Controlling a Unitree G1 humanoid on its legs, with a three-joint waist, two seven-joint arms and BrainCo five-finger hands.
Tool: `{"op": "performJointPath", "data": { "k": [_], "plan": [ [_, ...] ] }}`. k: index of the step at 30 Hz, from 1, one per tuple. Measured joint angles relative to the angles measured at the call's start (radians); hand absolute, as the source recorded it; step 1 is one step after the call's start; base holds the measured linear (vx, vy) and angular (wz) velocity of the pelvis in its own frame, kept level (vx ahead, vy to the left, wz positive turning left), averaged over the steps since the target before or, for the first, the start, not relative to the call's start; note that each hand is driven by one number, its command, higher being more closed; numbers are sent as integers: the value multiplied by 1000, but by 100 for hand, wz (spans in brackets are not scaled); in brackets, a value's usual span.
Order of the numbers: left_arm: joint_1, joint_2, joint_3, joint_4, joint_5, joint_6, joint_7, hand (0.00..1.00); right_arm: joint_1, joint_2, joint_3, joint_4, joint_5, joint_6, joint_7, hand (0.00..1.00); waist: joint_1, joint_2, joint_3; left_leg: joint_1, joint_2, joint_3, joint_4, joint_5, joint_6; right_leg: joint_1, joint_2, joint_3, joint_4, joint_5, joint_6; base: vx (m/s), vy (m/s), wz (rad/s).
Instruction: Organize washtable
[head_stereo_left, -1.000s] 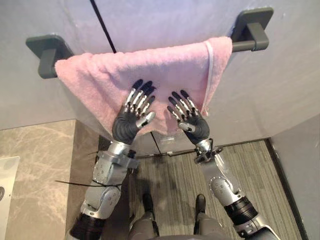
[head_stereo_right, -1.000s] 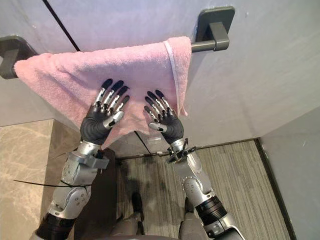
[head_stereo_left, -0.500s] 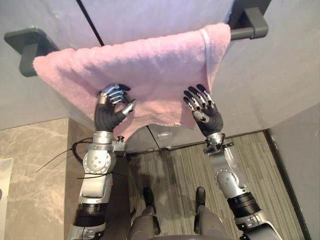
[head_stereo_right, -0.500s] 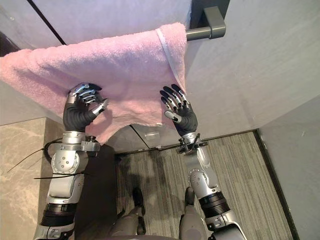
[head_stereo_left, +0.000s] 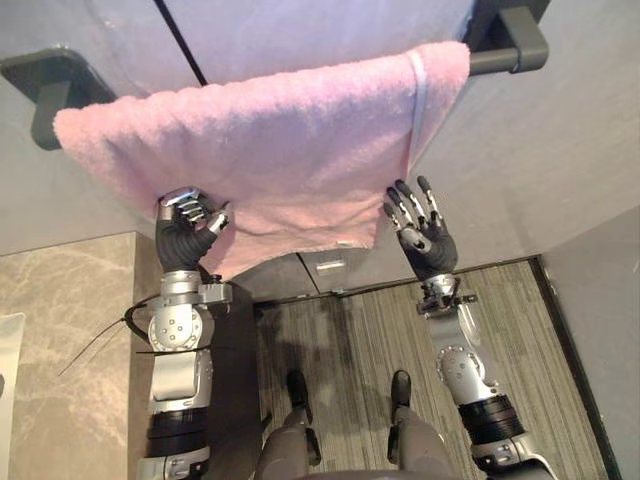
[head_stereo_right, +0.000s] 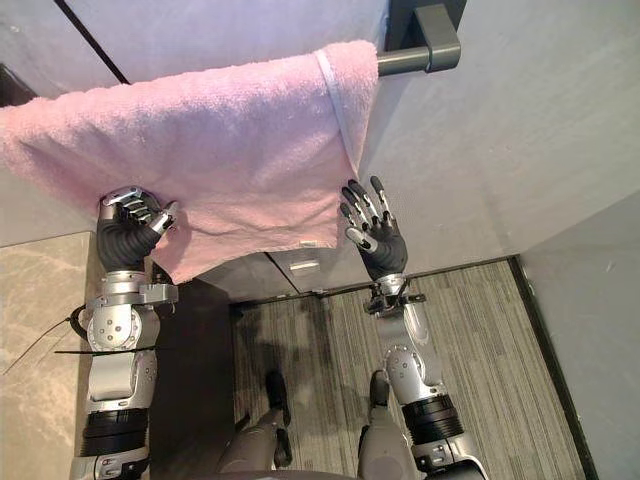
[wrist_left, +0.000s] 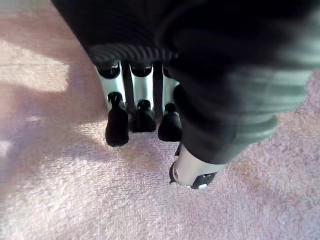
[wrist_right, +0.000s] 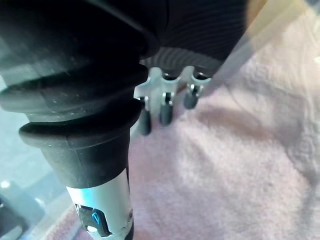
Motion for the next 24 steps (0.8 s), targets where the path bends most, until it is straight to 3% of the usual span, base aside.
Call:
{"op": "performJointPath", "data": {
  "k": [10, 14, 18, 21, 22, 24],
  "plan": [
    [170, -42, -30, 59, -73, 33, -87, 0, 179, -2, -76, 84, -104, 59, 2, 0, -6, -1, -1, 37, 1, 1, -1, -1, 0, 43, 0, -2, -8, 0, 0, 0, 0, 0],
    [224, -43, -91, 198, -73, 36, -121, 0, 246, -9, -85, 229, -191, 80, 2, 0, 0, -19, -12, 77, 5, 2, -1, -6, -4, 99, 6, -5, -38, 2, 2, 0, 0, 0],
    [256, -43, -54, 485, -73, 43, -127, 0, 283, 1, -137, 465, -281, 103, 0, 0, 12, -41, -29, 128, 19, 14, 0, -18, -13, 150, 19, 1, -54, 2, 2, 15, -20, -9],
    [294, -66, 62, 756, -58, 59, -98, 0, 297, 4, -177, 666, -359, 106, -21, 0, 21, -52, -39, 180, 34, 34, 1, -32, -24, 192, 35, 21, -55, -3, -5, 31, -31, -22],
    [314, -79, 137, 882, -9, 73, -65, 0, 298, 15, -210, 773, -426, 107, -38, 0, 39, -57, -45, 199, 48, 54, 19, -48, -31, 206, 44, 36, -54, -7, -11, 19, -33, -30],
    [351, -105, 228, 1004, 44, 95, -36, 0, 294, 21, -246, 915, -513, 121, -72, 0, 47, -61, -60, 191, 67, 60, 82, -84, -42, 217, 56, 50, -51, -12, -18, 4, -42, -26]
  ]
}}
